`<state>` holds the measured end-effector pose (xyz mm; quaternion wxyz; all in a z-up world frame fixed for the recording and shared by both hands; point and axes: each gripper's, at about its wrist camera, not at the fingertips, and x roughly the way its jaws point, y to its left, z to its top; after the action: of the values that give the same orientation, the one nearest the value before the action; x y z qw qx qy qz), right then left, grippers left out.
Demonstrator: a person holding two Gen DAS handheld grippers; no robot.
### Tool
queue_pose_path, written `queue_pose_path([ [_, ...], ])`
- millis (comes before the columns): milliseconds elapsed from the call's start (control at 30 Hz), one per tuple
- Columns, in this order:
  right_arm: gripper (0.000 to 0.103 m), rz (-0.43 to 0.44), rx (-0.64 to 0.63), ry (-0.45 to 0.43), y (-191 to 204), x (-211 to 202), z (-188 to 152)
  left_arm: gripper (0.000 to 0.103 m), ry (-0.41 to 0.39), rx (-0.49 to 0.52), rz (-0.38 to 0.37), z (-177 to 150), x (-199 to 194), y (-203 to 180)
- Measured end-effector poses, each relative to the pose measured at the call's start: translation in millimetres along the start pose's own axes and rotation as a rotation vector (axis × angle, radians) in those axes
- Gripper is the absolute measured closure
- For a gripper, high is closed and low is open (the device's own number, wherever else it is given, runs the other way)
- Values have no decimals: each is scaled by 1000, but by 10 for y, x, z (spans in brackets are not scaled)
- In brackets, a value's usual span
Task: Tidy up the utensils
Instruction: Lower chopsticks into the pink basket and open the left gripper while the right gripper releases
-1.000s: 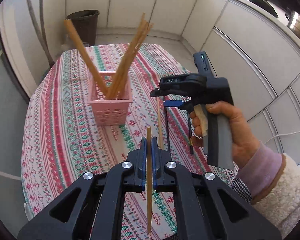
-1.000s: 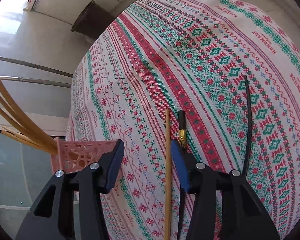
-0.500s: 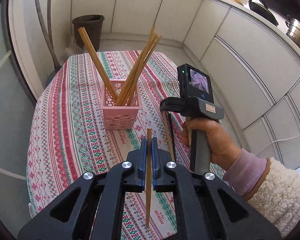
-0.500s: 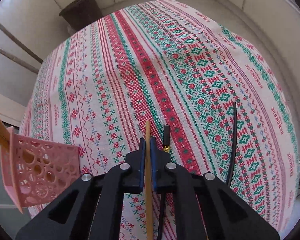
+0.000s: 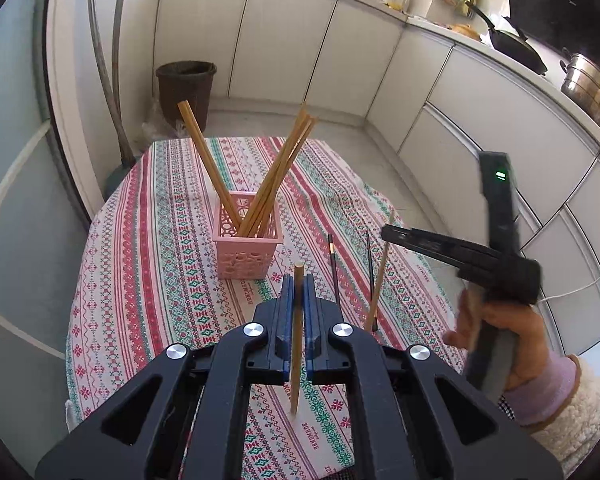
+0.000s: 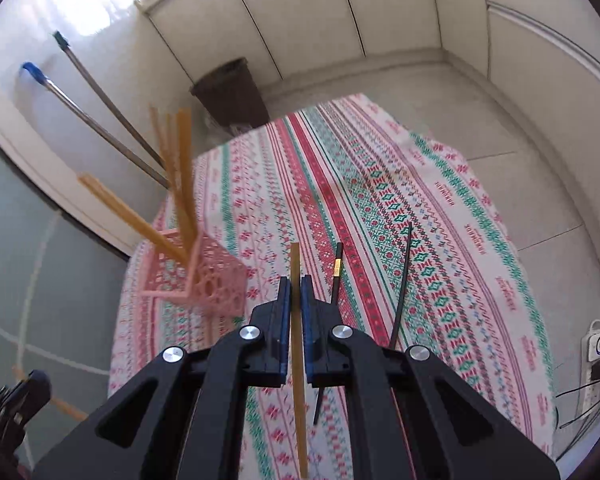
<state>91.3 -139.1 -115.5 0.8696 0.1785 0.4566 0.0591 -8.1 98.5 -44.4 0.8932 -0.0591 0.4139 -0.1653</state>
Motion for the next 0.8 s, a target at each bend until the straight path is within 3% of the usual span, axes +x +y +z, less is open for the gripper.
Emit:
queue_pose_path([
  [267,98,70,-54,-125,138,-771,-239,99,-96,-15,8,78,-345,13],
  [533,98,133,-25,-263,229,-1255,89,99,-217,-50,53,460,-646,73],
  [800,98,184,-8,-324,266,-1415,434,99,-344,-100,88,868,-824,155],
])
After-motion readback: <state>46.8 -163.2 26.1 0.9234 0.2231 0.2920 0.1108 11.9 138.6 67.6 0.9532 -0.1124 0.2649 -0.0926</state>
